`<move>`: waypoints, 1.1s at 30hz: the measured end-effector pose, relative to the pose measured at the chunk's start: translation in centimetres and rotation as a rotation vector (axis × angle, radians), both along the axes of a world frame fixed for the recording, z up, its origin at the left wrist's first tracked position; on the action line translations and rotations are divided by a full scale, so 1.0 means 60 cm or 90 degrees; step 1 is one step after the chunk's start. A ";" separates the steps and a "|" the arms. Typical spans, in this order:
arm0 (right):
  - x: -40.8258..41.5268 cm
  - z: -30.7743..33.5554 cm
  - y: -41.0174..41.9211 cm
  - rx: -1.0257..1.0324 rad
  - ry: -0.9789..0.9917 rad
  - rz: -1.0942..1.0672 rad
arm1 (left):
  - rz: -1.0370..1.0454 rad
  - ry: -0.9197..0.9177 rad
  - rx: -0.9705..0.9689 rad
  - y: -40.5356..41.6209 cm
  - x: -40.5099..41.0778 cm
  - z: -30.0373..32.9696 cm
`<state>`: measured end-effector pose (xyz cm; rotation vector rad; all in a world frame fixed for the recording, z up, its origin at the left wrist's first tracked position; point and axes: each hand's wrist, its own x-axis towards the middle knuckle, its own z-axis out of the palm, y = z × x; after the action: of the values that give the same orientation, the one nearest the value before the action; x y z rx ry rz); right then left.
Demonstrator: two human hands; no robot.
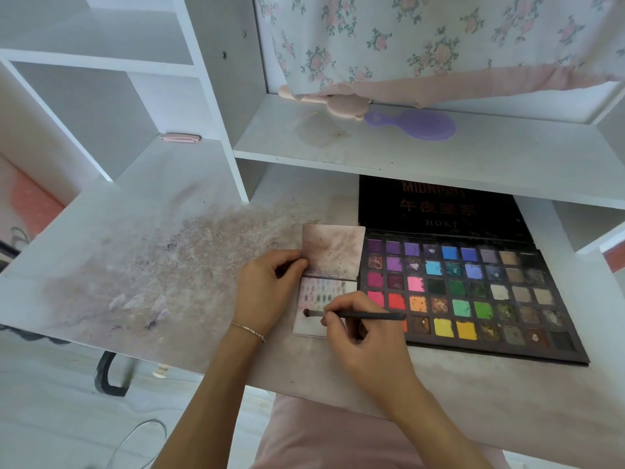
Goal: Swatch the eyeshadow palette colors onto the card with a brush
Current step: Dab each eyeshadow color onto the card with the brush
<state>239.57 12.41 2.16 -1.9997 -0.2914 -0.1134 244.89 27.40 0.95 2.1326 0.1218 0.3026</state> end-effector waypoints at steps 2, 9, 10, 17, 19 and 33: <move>0.003 0.002 0.005 -0.012 -0.001 -0.003 | 0.007 -0.001 -0.002 -0.001 0.000 0.000; 0.004 -0.001 0.008 -0.026 -0.004 0.000 | 0.022 0.005 0.002 -0.004 0.000 0.001; 0.004 -0.001 0.008 -0.027 -0.005 0.001 | 0.021 0.006 0.003 -0.004 0.000 0.001; 0.004 0.001 0.006 -0.056 -0.001 0.012 | 0.023 0.005 0.000 -0.005 -0.002 0.002; 0.004 0.002 0.007 -0.056 0.002 0.013 | 0.022 0.007 -0.002 -0.005 -0.002 0.002; 0.005 -0.001 0.007 -0.059 0.004 0.006 | 0.030 0.003 0.003 -0.007 -0.003 0.004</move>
<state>239.90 12.82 2.13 -2.0902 -0.3059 -0.0886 244.70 27.00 1.20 2.1371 0.1739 0.3259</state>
